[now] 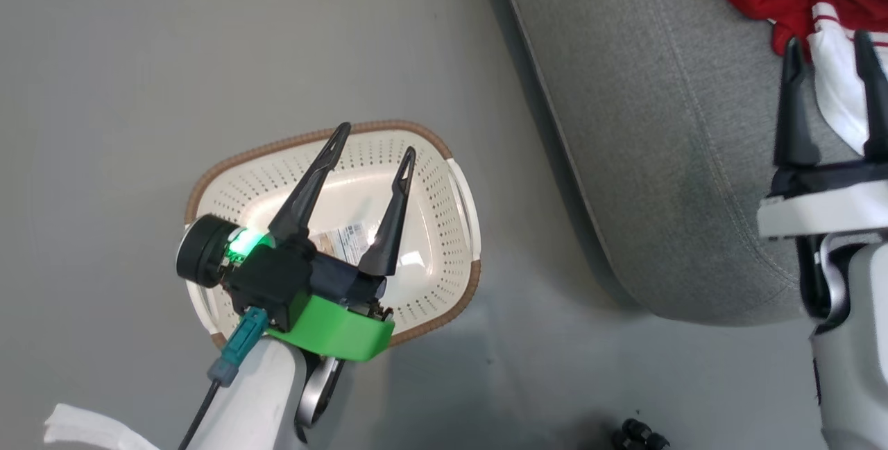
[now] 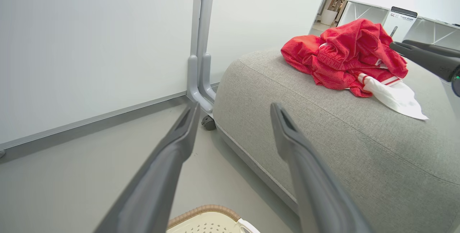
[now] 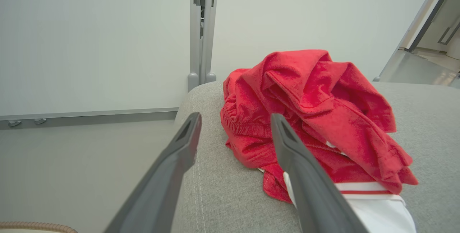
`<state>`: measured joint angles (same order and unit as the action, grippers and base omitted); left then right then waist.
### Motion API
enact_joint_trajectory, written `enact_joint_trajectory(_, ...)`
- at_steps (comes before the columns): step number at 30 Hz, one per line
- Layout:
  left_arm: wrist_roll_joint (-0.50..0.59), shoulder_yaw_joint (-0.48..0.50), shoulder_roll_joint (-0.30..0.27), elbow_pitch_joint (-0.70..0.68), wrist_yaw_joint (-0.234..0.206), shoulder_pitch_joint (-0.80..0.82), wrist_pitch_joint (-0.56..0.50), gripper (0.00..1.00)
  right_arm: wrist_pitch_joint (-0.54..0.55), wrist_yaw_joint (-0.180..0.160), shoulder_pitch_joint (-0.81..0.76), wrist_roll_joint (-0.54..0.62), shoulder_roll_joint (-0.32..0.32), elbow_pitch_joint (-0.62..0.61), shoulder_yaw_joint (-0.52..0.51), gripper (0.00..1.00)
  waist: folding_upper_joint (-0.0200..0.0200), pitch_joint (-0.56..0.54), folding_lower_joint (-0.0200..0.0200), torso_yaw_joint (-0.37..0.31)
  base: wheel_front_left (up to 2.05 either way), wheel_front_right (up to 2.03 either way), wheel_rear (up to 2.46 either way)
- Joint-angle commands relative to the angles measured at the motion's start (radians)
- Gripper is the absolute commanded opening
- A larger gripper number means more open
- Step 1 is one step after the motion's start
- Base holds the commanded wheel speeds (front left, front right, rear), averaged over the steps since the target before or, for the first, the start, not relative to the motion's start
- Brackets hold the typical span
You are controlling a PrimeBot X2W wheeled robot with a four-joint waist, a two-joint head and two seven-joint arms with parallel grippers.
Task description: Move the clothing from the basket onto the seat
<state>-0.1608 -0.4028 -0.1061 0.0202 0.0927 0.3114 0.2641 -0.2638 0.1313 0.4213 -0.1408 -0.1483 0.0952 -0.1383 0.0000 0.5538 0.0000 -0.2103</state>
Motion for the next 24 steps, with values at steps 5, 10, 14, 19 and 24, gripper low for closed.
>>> enact_joint_trajectory(5, -0.02, 0.074, 0.033, -0.009, -0.029, -0.103, 0.0, 1.0, -0.001, -0.001, -0.142, -0.027, 0.018, -0.03, 0.094, 1.0, 0.0, -0.258, 0.0, 0.076, 0.0, 0.0, 0.0)
enact_joint_trajectory(10, -0.037, 0.148, 0.05, -0.019, -0.053, -0.206, 0.0, 1.0, -0.001, -0.001, -0.239, -0.047, 0.026, -0.017, 0.169, 1.0, 0.0, -0.381, 0.0, 0.131, 0.0, 0.0, 0.0)
enact_joint_trajectory(14, -0.05, 0.206, 0.054, -0.045, -0.076, -0.306, 0.0, 1.0, -0.001, -0.001, -0.32, -0.056, 0.035, -0.026, 0.211, 1.0, 0.0, -0.473, 0.0, 0.173, 0.0, 0.0, 0.0)
enact_joint_trajectory(19, -0.026, 0.26, 0.056, -0.091, -0.087, -0.407, 0.0, 1.0, -0.001, -0.001, -0.389, -0.051, 0.042, -0.043, 0.242, 1.0, 0.0, -0.544, 0.0, 0.202, 0.0, 0.0, 0.0)
enact_joint_trajectory(24, -0.028, 0.3, 0.056, -0.102, -0.086, -0.473, 0.0, 1.0, -0.001, -0.001, -0.436, -0.046, 0.047, -0.059, 0.244, 1.0, 0.0, -0.597, 0.0, 0.216, 0.0, 0.0, 0.0)
